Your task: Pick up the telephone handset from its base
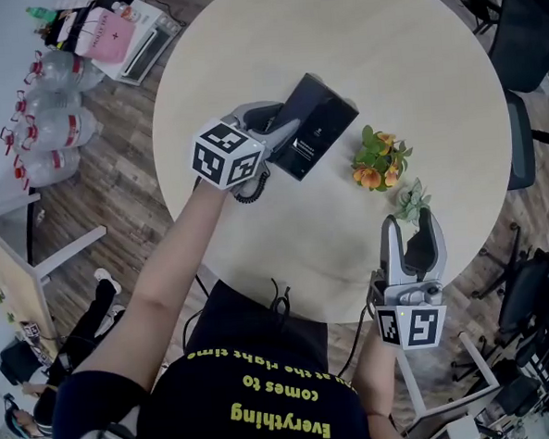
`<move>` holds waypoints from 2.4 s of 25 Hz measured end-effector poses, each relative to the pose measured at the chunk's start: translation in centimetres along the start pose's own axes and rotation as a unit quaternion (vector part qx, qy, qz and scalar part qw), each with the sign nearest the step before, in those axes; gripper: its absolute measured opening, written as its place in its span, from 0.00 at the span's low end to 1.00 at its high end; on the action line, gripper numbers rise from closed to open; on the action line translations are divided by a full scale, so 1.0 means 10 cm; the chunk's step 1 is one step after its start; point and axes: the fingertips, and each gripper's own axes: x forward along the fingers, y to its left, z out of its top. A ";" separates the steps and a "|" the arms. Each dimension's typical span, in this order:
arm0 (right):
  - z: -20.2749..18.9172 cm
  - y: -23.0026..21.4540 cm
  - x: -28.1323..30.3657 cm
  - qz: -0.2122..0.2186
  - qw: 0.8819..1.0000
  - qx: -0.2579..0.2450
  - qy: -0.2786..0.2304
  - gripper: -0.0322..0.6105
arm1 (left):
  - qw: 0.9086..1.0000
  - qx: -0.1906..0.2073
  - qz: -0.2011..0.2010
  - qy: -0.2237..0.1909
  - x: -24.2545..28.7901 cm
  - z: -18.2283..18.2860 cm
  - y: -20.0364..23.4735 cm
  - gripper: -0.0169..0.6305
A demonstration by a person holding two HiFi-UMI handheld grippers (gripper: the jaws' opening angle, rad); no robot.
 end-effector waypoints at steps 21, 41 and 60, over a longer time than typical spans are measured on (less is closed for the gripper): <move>-0.02 0.09 -0.07 0.013 1.000 -0.015 0.006 0.42 | 0.997 -0.078 -0.002 -0.019 -0.17 0.07 0.00 0.21; 0.04 0.14 -0.07 0.024 1.000 -0.019 0.000 0.42 | 0.999 -0.029 0.016 -0.041 -0.33 0.27 -0.06 0.14; 0.51 0.22 -0.50 0.009 0.997 -0.052 -0.061 0.31 | 0.984 0.057 0.055 -0.162 -1.15 0.83 -0.80 0.14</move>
